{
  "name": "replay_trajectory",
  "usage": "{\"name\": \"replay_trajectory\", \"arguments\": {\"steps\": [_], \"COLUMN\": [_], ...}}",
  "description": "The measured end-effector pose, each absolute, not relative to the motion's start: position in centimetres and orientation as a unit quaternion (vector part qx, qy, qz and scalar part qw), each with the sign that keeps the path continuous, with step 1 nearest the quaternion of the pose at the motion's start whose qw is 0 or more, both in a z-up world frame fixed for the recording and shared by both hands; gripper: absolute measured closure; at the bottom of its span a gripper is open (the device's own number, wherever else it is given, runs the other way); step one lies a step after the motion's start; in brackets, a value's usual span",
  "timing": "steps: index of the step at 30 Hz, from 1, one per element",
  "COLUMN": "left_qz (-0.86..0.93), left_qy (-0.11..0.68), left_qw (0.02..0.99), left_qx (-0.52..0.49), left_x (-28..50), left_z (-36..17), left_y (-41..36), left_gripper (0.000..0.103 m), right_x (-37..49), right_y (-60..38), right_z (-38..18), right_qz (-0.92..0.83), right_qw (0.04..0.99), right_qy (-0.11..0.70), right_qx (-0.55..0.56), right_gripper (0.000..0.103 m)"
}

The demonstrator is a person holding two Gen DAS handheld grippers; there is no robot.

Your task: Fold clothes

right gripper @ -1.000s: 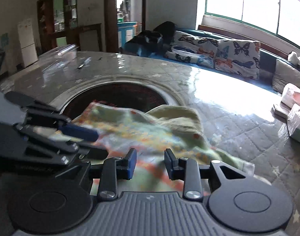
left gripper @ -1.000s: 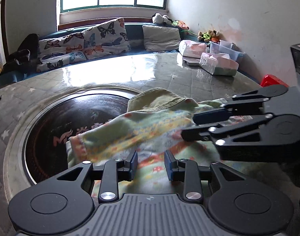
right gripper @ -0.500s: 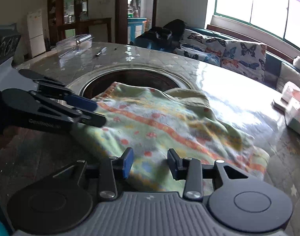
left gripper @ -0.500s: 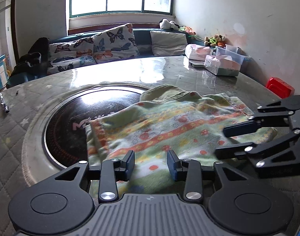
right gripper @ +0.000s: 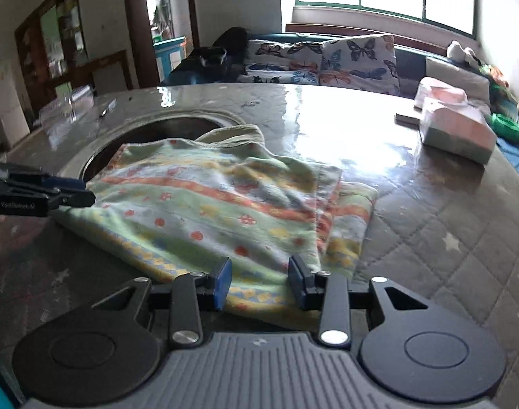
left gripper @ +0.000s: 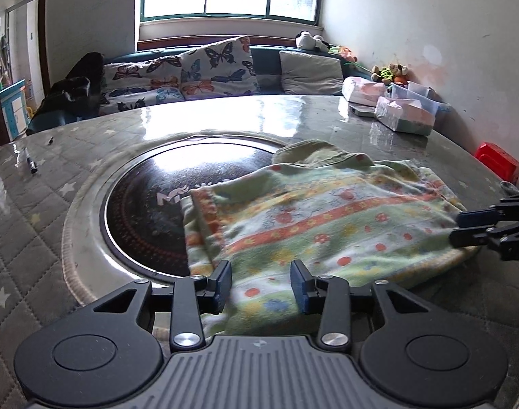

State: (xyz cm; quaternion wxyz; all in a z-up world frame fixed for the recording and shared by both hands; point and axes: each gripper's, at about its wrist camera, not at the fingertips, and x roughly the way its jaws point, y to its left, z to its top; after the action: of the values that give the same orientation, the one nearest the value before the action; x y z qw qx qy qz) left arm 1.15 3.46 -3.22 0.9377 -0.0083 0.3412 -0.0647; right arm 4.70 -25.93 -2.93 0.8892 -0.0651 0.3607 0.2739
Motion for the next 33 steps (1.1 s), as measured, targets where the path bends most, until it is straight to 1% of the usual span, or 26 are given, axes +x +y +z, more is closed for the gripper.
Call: {"name": "replay_trajectory", "arguments": {"steps": [5,10,16,19,22,24,26,28,33], "left_qz": [-0.055,-0.05,-0.047,-0.044,-0.043,-0.043,-0.041,-0.033,-0.007], "left_qy": [0.351,0.343,0.339,0.344,0.349,0.351,0.352,0.356,0.369], "left_qw": [0.935,0.938,0.939,0.938,0.936,0.935,0.934,0.933,0.928], "left_qx": [-0.024,-0.023,-0.027,-0.031,-0.035,-0.036,-0.037,-0.041,-0.048], "left_x": [1.6,2.5,4.4,5.5,6.6,7.3,7.9,8.6,9.3], "left_z": [-3.2,-2.5,-1.9,-1.9,-2.0,-2.2,-2.4,-2.7,-3.4], "left_y": [4.2,4.2,4.5,4.7,5.0,5.0,5.1,5.4,6.2], "left_gripper": [0.061,0.061,0.061,0.061,0.061,0.061,0.061,0.061,0.063], "right_x": [5.3,8.6,13.0,14.2,14.3,14.1,14.0,13.9,14.0], "right_y": [-25.5,-23.9,-22.3,-22.5,-23.0,-23.2,-23.4,-23.2,-22.6], "right_z": [-1.8,-0.8,-2.1,-3.2,-3.4,-3.2,-2.9,-2.9,-2.7], "right_qz": [0.274,0.272,0.262,0.246,0.248,0.242,0.244,0.244,0.242], "right_qw": [0.894,0.904,0.9,0.899,0.9,0.902,0.903,0.904,0.905], "right_qy": [0.349,0.327,0.346,0.361,0.359,0.356,0.354,0.352,0.351], "right_qx": [-0.064,-0.048,-0.037,-0.028,-0.011,-0.007,0.002,-0.002,-0.004], "right_gripper": [0.063,0.063,0.063,0.063,0.063,0.061,0.053,0.049,0.048]}}
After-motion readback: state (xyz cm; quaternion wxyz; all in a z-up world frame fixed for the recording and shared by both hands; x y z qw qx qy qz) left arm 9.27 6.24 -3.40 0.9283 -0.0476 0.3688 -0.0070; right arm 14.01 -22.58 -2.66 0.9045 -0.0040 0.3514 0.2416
